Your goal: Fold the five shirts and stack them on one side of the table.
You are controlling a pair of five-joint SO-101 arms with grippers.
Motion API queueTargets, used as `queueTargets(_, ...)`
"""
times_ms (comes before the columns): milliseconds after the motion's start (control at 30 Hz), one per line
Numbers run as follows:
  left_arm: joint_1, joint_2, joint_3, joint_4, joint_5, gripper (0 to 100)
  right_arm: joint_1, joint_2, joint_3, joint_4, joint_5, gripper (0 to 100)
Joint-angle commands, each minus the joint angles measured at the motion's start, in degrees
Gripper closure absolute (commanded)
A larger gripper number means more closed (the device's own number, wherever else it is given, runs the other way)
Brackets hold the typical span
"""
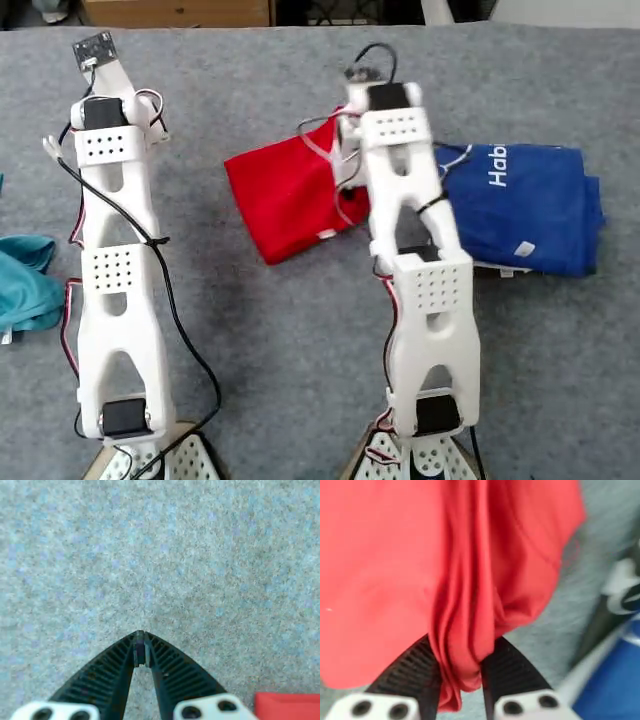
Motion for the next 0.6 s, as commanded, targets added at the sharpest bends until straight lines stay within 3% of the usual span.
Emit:
queueTargets(0, -0.48, -1.14, -2.51, -0.79, 0.00, 97, 4.31, -4.00, -7.25, 0.79, 4.13, 98.5)
queueTargets(333, -0.48, -1.14, -2.51, -0.79, 0.00, 97, 16.97, -19.38, -2.51, 0.79, 11.25, 98.5)
queueTargets(567, -0.40, -1.14, -2.51, -0.79, 0.18, 97, 30.51, -24.84, 4.18, 0.70, 20.40, 98.5)
